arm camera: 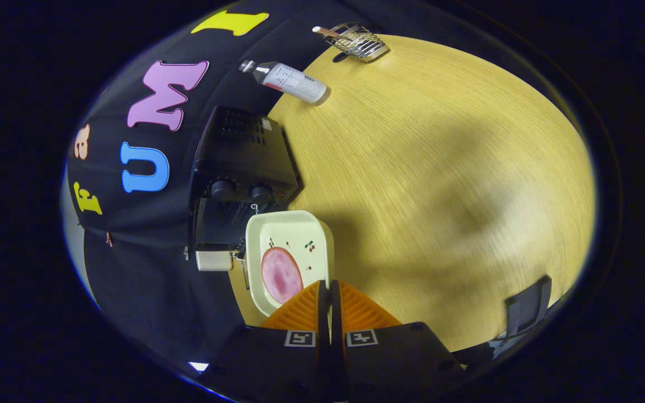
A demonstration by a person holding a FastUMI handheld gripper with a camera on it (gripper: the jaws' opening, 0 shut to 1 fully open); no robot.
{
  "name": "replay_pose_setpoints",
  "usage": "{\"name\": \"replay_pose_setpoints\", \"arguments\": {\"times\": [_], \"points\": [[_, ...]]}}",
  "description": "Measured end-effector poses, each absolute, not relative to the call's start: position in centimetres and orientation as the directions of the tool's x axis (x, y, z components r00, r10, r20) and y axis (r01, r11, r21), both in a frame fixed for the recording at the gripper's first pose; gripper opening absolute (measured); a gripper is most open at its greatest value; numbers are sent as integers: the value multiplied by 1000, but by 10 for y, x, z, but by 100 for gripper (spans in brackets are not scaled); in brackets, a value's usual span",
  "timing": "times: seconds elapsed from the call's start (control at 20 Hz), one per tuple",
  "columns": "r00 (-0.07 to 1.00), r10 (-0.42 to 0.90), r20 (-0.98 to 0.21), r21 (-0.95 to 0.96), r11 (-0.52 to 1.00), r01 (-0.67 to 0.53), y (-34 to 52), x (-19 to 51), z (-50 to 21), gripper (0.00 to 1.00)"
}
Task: Open the toaster oven, put the food inside, and close the toaster oven door.
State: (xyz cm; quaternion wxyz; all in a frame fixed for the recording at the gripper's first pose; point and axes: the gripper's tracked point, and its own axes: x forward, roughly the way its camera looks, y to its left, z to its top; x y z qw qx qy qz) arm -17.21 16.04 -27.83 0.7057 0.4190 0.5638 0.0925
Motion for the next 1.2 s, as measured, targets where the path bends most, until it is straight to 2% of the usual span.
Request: {"name": "replay_pose_setpoints", "arguments": {"times": [0.2, 0.45, 1.2], "points": [[391, 587, -709, 705, 565, 429, 209, -179, -266, 5], [429, 570, -701, 712, 528, 462, 279, -180, -257, 5], [549, 351, -758, 645, 280, 711, 387, -103, -257, 5]]}}
